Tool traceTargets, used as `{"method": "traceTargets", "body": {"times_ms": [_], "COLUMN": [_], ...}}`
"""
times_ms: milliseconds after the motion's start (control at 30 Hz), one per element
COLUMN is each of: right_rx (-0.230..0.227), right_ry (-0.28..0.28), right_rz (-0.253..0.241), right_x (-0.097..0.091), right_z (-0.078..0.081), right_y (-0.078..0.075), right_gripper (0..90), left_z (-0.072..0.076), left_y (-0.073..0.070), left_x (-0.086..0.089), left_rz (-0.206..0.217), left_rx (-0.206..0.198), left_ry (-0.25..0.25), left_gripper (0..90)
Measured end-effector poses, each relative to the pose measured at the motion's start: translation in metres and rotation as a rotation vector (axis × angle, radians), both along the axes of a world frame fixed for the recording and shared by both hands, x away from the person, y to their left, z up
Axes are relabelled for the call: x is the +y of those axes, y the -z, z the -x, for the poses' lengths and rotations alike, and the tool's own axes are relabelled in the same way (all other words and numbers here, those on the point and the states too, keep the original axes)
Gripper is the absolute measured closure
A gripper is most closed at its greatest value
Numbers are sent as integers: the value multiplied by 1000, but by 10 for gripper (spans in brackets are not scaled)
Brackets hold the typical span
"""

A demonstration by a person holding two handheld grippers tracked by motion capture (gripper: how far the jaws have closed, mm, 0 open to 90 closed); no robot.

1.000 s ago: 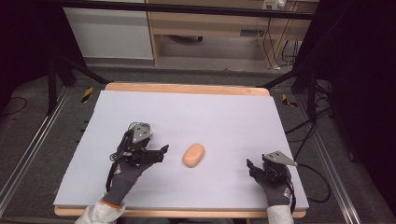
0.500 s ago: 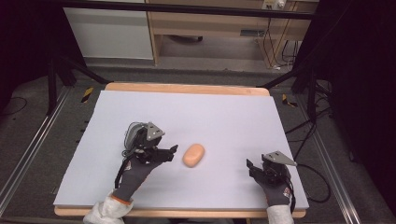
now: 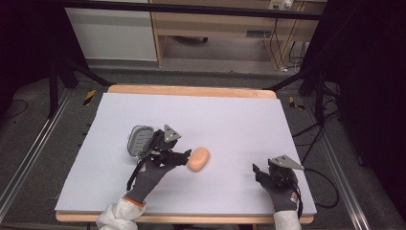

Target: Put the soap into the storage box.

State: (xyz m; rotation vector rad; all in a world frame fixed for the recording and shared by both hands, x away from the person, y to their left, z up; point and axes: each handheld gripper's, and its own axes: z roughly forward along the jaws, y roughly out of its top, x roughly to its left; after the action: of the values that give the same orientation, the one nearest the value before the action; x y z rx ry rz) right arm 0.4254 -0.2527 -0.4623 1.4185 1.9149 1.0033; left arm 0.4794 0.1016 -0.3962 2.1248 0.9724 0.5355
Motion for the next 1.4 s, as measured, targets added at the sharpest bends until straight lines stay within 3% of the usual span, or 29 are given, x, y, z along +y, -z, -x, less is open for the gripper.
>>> {"method": "traceTargets", "body": {"times_ms": [433,1400], "right_rx": [-1,10], "right_ry": [0,-1], "right_rz": [2,9], "right_x": [-1,-1], "right_z": [0,-1], "right_y": [0,1], "right_gripper": [367,368], "left_z": [-7,-17], "left_y": [6,29], "left_x": [-23,-48], "left_rz": [-35,-77], "left_rx": [24,85], "left_ry": [21,46], "left_gripper": [194,204]}}
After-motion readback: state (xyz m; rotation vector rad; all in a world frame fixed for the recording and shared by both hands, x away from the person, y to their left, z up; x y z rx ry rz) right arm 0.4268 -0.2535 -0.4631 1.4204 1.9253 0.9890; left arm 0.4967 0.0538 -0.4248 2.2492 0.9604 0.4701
